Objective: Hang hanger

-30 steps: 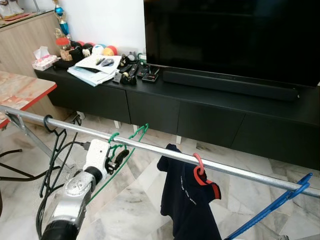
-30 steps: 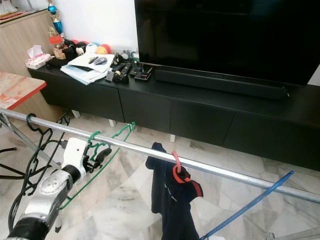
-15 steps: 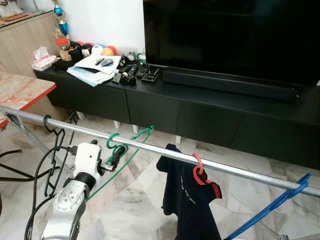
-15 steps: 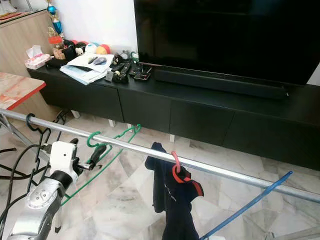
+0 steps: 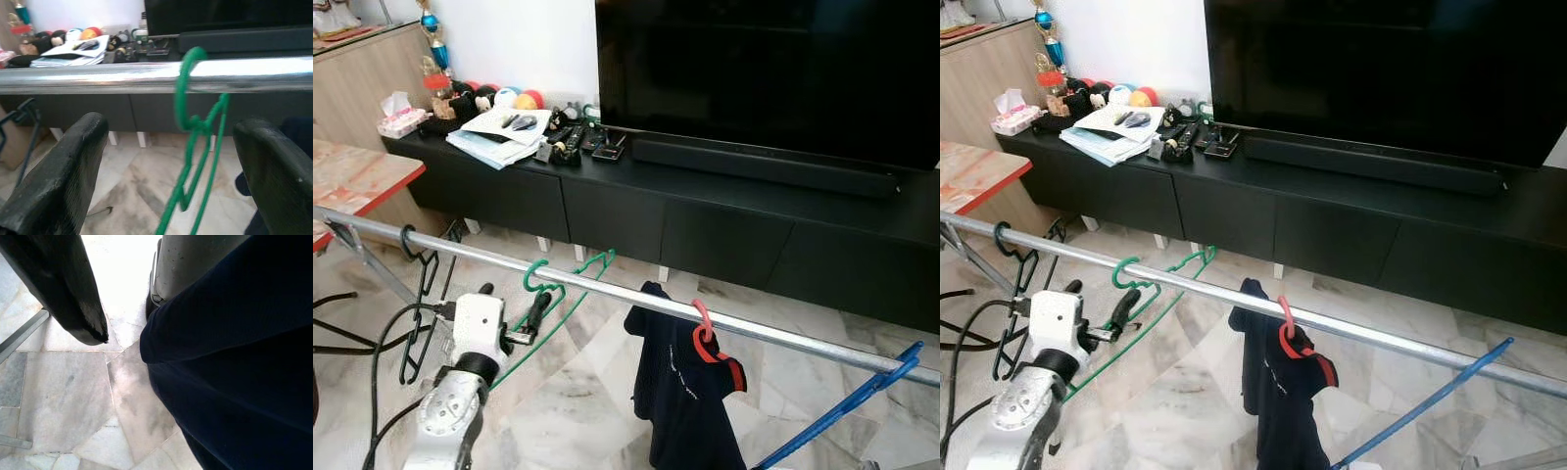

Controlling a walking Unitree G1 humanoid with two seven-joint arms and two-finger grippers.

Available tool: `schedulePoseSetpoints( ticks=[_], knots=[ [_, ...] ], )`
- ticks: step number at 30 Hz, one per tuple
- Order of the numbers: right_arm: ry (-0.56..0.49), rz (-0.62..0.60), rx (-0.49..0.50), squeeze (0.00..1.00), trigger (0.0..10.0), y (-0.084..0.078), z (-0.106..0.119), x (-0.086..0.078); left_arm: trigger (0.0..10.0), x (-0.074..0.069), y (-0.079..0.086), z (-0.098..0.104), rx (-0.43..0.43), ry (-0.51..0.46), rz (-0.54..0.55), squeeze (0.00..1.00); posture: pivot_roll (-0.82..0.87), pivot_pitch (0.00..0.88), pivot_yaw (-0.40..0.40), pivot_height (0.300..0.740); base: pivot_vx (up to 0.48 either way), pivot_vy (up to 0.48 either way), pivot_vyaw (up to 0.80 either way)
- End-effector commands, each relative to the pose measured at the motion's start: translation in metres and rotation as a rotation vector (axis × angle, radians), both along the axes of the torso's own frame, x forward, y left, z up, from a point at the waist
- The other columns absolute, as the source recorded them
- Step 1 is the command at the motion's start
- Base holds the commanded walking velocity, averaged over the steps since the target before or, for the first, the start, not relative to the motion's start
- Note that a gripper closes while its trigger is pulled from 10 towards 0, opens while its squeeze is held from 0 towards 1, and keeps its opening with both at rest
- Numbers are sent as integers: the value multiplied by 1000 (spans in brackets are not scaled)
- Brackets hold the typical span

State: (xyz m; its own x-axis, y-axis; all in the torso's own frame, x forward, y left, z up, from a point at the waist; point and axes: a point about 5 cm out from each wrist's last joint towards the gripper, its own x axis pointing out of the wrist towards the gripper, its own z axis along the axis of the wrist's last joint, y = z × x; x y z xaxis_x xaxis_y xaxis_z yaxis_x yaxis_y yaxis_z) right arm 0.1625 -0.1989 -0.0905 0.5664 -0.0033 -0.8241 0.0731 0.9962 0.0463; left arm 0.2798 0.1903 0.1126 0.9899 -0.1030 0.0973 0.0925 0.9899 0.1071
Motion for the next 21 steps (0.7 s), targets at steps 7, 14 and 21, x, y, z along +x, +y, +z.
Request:
schedulePoseSetpoints(
  ticks=[7, 14, 21],
  knots=[
    [17, -2, 5, 0, 10000, 2, -2, -4, 10000, 5, 1, 10, 31, -40, -8, 0, 59, 43, 41, 740, 0, 0, 0],
    [27, -9, 6, 0, 10000, 2, -3, -5, 10000, 6, 0, 11, 34, -44, -15, 0, 58, 41, 42, 740, 0, 0, -437],
    [27, -2, 2, 0, 10000, 2, -3, -5, 10000, 6, -2, 10, 29, -43, -22, 0, 55, 33, 42, 740, 0, 0, -754]
  ],
)
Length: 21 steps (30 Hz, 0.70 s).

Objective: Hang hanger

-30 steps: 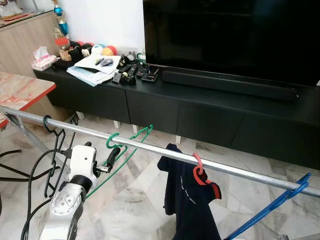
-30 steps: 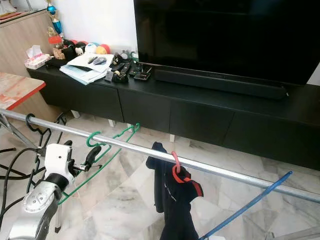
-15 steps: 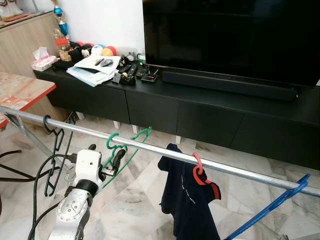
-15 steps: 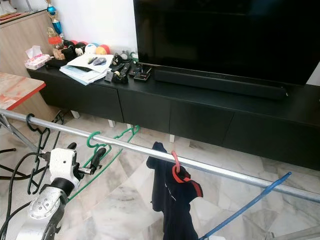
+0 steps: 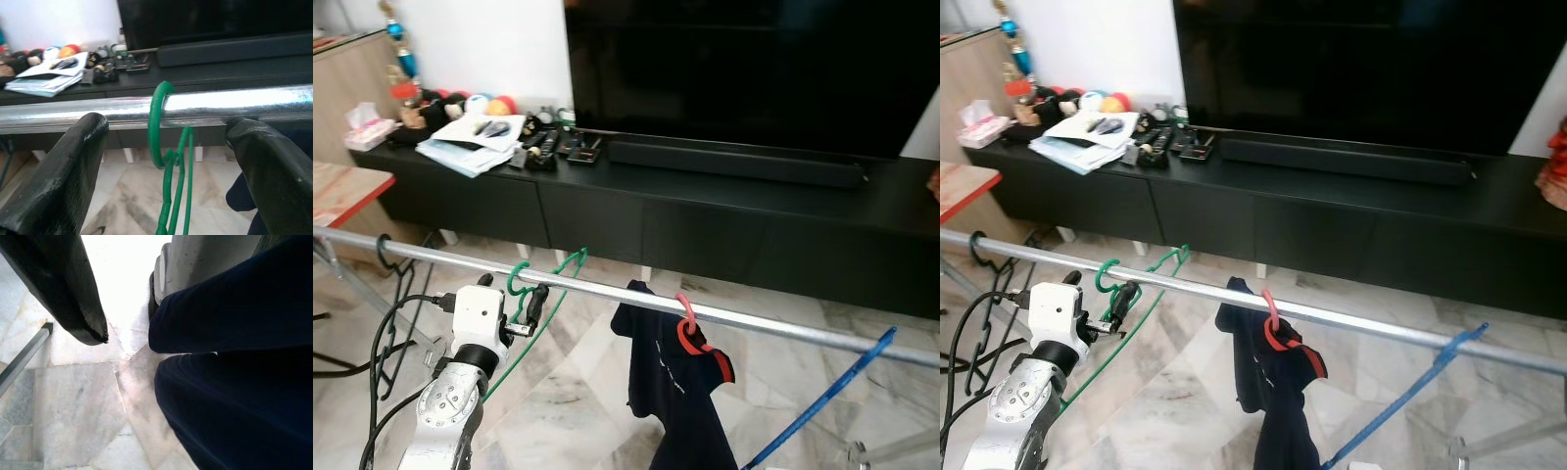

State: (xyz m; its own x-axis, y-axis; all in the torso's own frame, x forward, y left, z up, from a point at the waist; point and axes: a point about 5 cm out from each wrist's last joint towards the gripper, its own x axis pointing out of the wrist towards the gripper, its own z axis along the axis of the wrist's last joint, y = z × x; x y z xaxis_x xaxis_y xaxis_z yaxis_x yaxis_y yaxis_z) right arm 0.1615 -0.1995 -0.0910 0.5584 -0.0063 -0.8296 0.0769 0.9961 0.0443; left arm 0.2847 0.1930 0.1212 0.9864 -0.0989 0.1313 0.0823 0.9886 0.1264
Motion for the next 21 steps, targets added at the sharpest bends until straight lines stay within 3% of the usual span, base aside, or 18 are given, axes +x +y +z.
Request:
schedulePoseSetpoints(
  ticks=[1, 15, 19, 21],
  knots=[
    [16, 4, 3, 0, 10000, 2, -2, -4, 10000, 1, -5, 1, 13, -6, -29, 0, 53, 30, 43, 740, 0, 0, 0],
    [7, 4, -1, 0, 10000, 2, -2, -4, 10000, 2, -3, 0, -2, 1, -6, 0, 54, 28, 42, 740, 0, 0, 0],
    [7, 2, 0, 0, 10000, 2, -2, -4, 10000, -3, 2, -3, -19, 7, 29, 0, 52, 32, 44, 740, 0, 0, 0],
    [7, 1, 0, 0, 10000, 2, -2, -4, 10000, -12, 7, -6, -17, 9, 47, 0, 53, 34, 44, 740, 0, 0, 0]
  ],
)
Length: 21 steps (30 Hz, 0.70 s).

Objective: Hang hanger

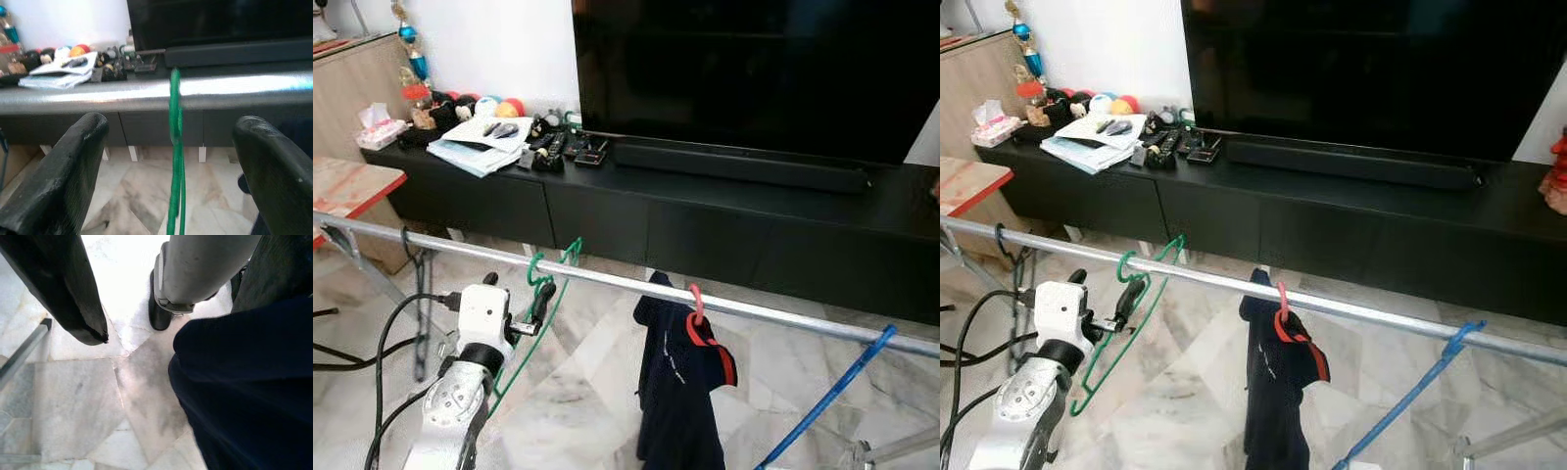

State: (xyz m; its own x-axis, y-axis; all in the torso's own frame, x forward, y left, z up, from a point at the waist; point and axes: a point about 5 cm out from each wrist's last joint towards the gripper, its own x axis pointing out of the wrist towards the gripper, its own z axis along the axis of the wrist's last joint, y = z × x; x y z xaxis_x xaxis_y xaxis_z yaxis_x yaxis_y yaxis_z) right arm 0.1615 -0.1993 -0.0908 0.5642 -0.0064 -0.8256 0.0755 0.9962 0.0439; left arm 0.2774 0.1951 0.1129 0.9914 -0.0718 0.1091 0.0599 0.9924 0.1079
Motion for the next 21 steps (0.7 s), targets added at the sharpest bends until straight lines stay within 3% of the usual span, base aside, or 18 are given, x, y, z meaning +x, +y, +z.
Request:
schedulePoseSetpoints(
  ticks=[1, 8, 18, 21],
  knots=[
    [14, 0, 0, 0, 10000, 1, -2, -4, 10000, -8, 5, 2, -2, -14, 24, 0, 53, 34, 44, 740, 0, 0, 0],
    [15, 6, 0, 0, 10000, 1, -2, -3, 10000, -29, 2, -8, 10, 25, -12, 0, 67, 39, 39, 740, 0, 0, 0],
    [12, 8, -1, 0, 10000, 1, -1, -2, 10000, -25, 11, 3, 57, -26, 50, 0, 70, 40, 38, 740, 0, 0, 0],
    [13, 9, -1, 0, 10000, 1, -1, -2, 10000, -25, 10, 2, 48, -12, 24, 0, 74, 40, 37, 740, 0, 0, 0]
  ],
)
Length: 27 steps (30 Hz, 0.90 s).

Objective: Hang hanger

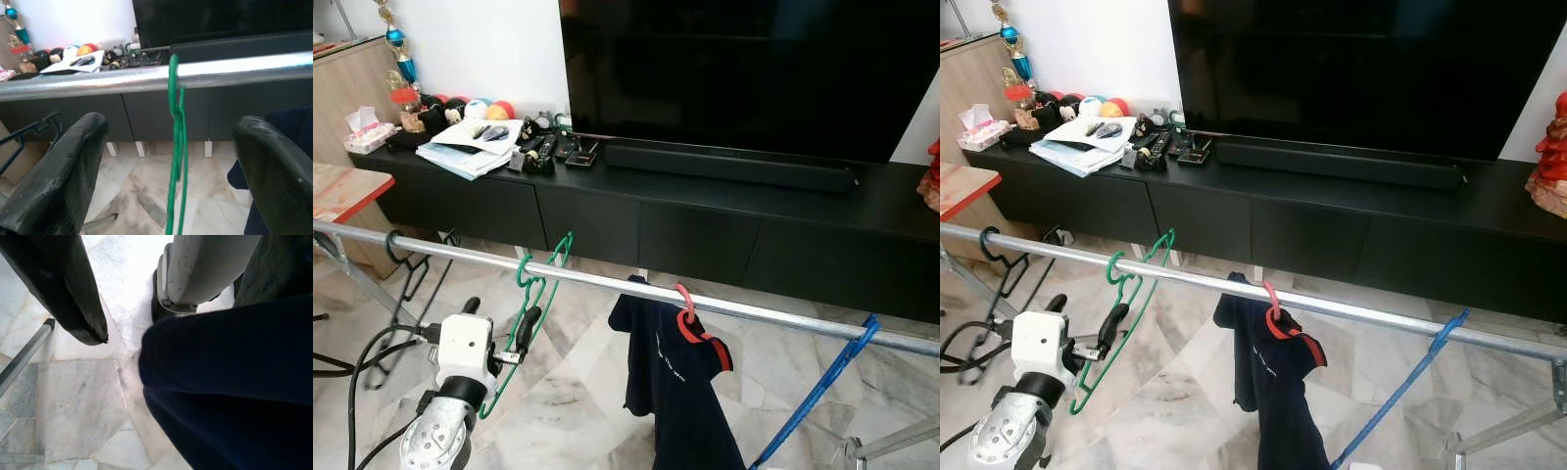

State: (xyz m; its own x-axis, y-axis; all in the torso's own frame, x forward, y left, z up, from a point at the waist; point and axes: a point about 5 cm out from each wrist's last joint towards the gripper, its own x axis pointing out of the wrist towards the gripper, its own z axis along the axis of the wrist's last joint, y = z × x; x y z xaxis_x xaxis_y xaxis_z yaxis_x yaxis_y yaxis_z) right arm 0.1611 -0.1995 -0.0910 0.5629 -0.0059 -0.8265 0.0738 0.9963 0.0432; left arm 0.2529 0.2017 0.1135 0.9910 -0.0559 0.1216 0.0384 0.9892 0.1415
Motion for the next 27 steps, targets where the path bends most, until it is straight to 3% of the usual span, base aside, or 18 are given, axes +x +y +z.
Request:
schedulePoseSetpoints(
  ticks=[1, 4, 13, 17, 21, 23, 27],
  knots=[
    [12, 8, -1, 0, 10000, 1, -1, -2, 10000, -3, -1, 1, 23, 8, -35, 0, 72, 42, 39, 740, 0, 0, 0],
    [12, 8, -1, 0, 10000, 1, -1, -2, 10000, -6, -7, 1, 45, 6, -73, 0, 72, 42, 38, 740, 0, 0, 0],
    [13, 11, -2, 0, 10000, 1, -1, -2, 10000, -27, -32, 0, 210, 12, -327, 0, 78, 45, 35, 740, 0, 0, 0],
    [13, 12, -2, 0, 10000, 1, -1, -1, 10000, -28, -37, -3, 237, 35, -382, 0, 78, 44, 33, 740, 0, 0, 0],
    [12, 14, -1, 0, 10000, 2, -1, -1, 10000, -26, -40, -25, 241, 212, -483, 0, 78, 43, 33, 740, 0, 0, 0],
    [12, 13, -2, 0, 10000, 2, -1, -1, 10000, -23, -38, -29, 285, 218, -474, 0, 78, 43, 33, 740, 0, 0, 0],
    [12, 6, -2, 0, 10000, 2, -1, -2, 10000, -13, -37, -21, 195, 165, -397, 0, 66, 44, 39, 740, 0, 0, 0]
  ],
)
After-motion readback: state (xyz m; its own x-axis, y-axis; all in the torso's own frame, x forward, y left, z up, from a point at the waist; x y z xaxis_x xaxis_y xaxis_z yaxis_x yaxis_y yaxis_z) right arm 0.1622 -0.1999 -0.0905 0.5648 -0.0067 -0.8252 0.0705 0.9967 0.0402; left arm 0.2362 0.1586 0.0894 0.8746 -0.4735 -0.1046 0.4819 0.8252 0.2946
